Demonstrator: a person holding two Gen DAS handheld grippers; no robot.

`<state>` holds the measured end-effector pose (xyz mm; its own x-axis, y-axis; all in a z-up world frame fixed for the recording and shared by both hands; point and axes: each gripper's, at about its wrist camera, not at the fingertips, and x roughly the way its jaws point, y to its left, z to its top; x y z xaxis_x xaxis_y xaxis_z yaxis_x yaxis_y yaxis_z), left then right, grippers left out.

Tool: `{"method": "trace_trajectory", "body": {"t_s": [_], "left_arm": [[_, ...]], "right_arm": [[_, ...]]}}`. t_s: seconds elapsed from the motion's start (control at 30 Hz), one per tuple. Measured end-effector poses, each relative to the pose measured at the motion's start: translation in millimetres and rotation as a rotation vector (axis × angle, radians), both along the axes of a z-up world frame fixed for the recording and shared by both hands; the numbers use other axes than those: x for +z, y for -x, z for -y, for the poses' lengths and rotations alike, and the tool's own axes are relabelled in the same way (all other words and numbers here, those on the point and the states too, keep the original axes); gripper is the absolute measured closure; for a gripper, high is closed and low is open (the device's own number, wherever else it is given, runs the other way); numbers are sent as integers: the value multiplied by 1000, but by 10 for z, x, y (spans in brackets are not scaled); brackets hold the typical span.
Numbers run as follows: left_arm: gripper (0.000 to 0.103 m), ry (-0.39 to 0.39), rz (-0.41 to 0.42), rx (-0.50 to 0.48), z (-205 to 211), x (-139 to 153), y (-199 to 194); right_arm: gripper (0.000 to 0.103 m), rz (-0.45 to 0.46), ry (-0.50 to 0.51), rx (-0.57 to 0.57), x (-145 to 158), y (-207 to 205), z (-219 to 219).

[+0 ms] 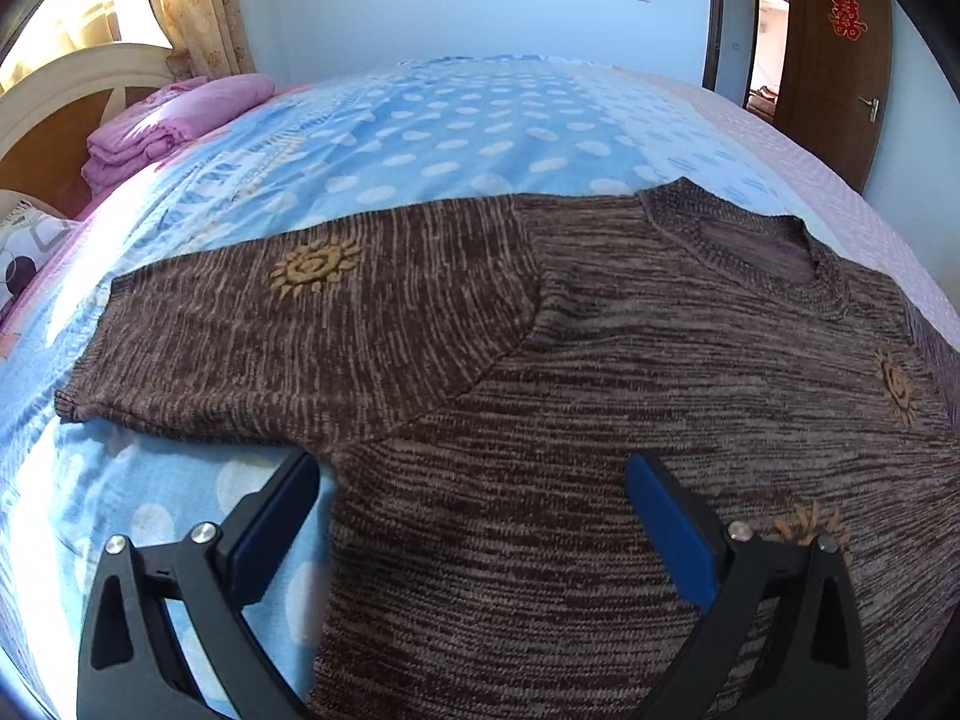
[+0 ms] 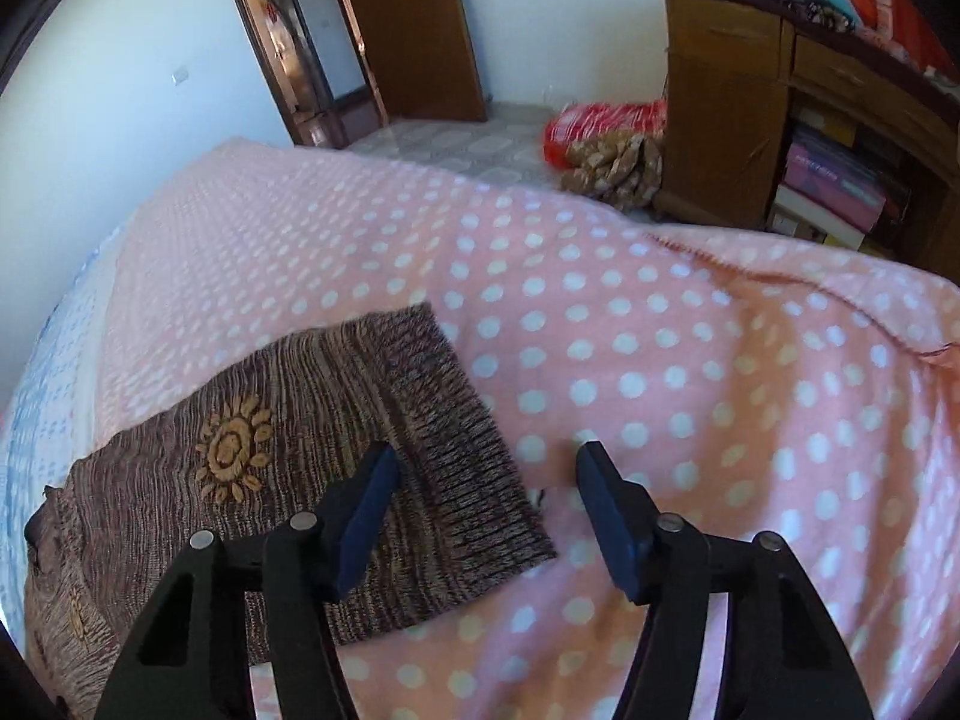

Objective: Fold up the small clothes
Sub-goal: 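Grasp the sweater sleeve with the right tool and lift it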

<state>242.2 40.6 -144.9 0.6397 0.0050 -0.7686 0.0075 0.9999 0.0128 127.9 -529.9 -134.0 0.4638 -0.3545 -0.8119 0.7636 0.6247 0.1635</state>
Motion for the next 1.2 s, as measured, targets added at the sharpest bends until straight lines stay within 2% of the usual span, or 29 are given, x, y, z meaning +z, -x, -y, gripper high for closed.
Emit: {"method": "trace_trajectory", "body": {"t_s": [0.03, 0.07, 0.13, 0.17, 0.27, 0.3, 0.47, 0.6, 0.8, 0.9, 1.03, 1.2], "left_arm": [[0, 18, -8, 0, -18, -10, -11], [0, 39, -17, 2, -41, -22, -32], [0, 105, -38, 7, -116, -50, -58], [0, 128, -40, 9, -146, -54, -60], [0, 116, -34, 9, -117, -54, -45], [0, 108, -32, 9, -104, -54, -45], [0, 115, -26, 9, -118, -65, -58], [0, 119, -24, 9, -111, -67, -60], [0, 131, -19, 7, -144, -58, -35], [0, 137, -15, 5, -157, -57, -35], [0, 146, -10, 3, -176, -60, -27], [0, 157, -3, 0, -189, -60, -21]], "right_arm": [[40, 7, 3, -2, 12, -7, 11], [44, 2, 5, 10, 12, -33, -7], [60, -55, 45, 35, 17, -102, -51], [78, -52, 55, 55, 38, -120, -74], [87, -79, 72, 79, 74, -187, -131], [93, -87, 74, 83, 86, -210, -147], [95, -79, 93, 88, 255, -252, -265], [96, -21, 114, 141, 514, -342, -553], [96, 102, 146, 318, 1054, -604, -1372], [96, 153, 134, 426, 1180, -796, -1885], [96, 197, 48, 565, 1122, -1105, -2558], [96, 192, -43, 688, 754, -1452, -3309]]}}
